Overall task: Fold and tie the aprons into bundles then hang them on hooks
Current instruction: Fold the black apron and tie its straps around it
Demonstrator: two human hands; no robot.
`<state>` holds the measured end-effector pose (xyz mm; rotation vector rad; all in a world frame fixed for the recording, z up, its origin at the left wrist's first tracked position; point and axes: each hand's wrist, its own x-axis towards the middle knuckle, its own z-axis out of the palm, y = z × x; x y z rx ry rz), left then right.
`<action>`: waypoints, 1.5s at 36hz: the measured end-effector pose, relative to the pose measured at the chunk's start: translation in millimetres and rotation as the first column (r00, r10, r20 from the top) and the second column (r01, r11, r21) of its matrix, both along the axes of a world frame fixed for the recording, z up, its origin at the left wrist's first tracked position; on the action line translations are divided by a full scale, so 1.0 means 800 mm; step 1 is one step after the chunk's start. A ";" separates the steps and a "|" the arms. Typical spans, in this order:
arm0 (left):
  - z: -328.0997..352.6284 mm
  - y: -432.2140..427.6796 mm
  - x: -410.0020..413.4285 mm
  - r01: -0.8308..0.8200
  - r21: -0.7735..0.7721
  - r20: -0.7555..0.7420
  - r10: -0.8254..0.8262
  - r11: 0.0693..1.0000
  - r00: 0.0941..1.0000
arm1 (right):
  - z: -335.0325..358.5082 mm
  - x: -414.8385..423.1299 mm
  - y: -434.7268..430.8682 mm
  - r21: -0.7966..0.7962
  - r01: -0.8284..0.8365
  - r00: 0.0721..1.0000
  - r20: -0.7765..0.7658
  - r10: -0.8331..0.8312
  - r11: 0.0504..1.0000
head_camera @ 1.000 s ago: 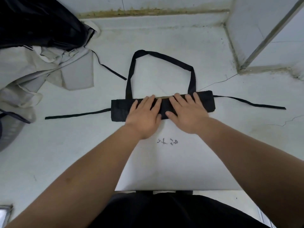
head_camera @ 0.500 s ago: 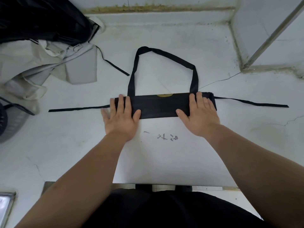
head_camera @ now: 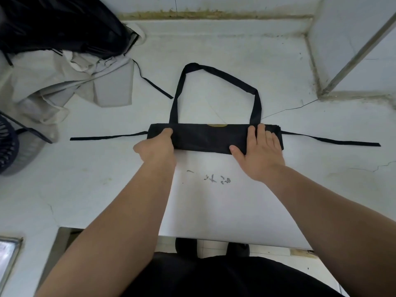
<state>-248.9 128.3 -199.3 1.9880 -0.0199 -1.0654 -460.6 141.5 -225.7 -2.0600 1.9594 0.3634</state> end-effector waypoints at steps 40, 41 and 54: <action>-0.057 0.026 -0.020 0.961 0.198 0.800 -0.598 0.192 -0.046 | 0.035 -0.016 -0.035 0.620 0.742 -0.353 0.684 -0.639 0.254; -0.056 0.026 -0.019 0.963 0.186 0.803 -0.595 0.193 -0.036 | 0.037 -0.013 -0.035 0.659 0.707 -0.399 0.670 -0.626 0.255; -0.058 0.023 -0.018 0.968 0.115 0.811 -0.584 0.222 0.038 | -0.005 0.041 -0.011 -0.571 0.269 0.834 0.541 0.109 0.776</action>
